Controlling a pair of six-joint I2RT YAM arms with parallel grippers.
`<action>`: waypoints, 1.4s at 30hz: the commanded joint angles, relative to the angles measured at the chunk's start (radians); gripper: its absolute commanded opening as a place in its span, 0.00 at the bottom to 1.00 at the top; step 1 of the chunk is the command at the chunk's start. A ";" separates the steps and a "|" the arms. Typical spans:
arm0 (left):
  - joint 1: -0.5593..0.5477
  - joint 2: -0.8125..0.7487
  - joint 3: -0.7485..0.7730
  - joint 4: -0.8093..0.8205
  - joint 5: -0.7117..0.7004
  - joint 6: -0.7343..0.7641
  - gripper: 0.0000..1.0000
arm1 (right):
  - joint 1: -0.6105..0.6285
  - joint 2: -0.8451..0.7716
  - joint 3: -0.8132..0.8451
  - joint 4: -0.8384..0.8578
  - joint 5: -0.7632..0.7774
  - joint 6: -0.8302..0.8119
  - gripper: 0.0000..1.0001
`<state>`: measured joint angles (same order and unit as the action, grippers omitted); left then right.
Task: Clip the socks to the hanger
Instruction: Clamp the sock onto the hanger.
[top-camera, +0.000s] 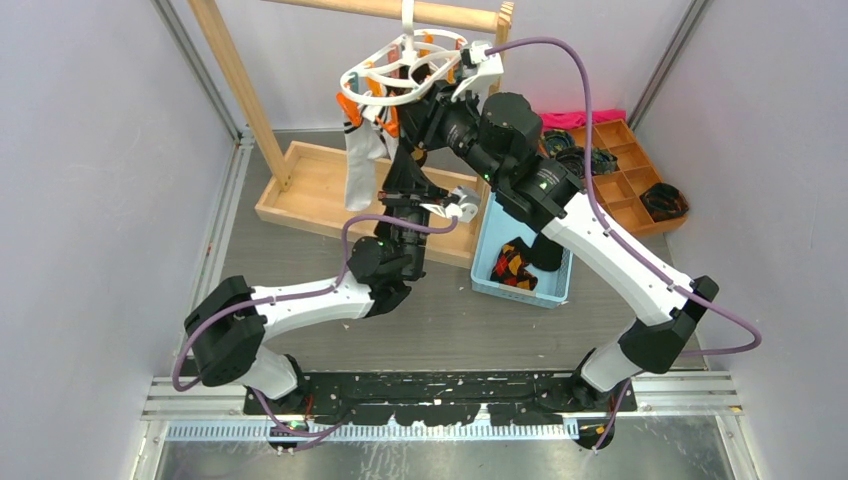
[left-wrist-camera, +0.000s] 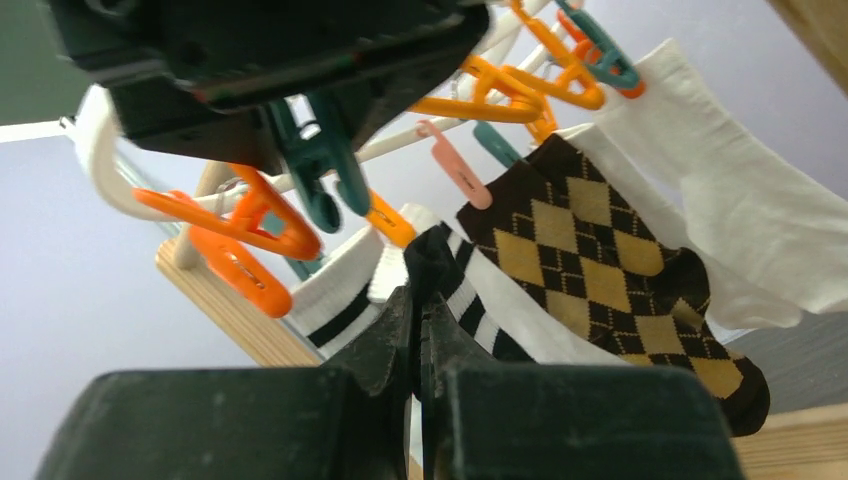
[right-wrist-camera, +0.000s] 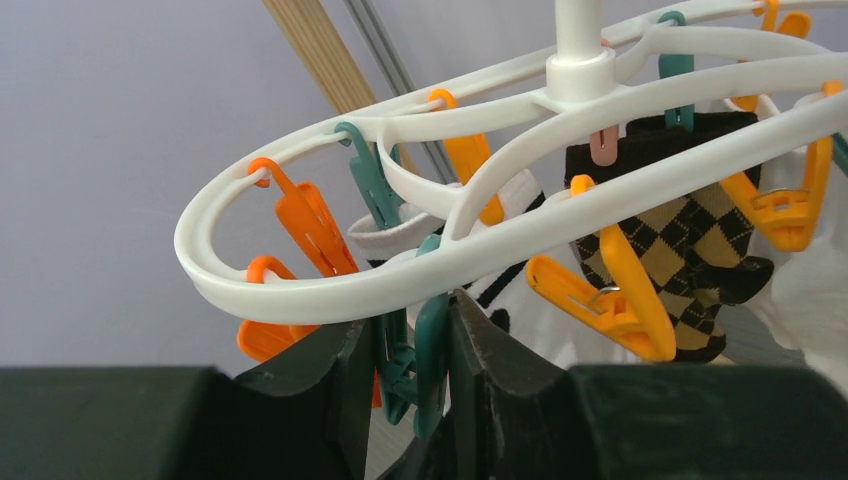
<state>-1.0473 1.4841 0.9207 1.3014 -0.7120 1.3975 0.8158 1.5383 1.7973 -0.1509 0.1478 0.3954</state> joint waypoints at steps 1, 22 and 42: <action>-0.009 -0.044 0.053 0.130 -0.052 -0.005 0.00 | -0.005 0.013 0.039 0.002 0.038 -0.009 0.15; -0.068 -0.070 0.062 0.130 -0.095 -0.025 0.00 | -0.004 0.032 0.051 0.002 0.045 -0.036 0.15; -0.086 -0.066 0.104 0.130 -0.083 -0.013 0.00 | -0.004 0.045 0.051 -0.006 0.048 -0.058 0.15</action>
<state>-1.1271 1.4528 0.9737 1.3350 -0.8024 1.3918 0.8188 1.5734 1.8156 -0.1596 0.1520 0.3408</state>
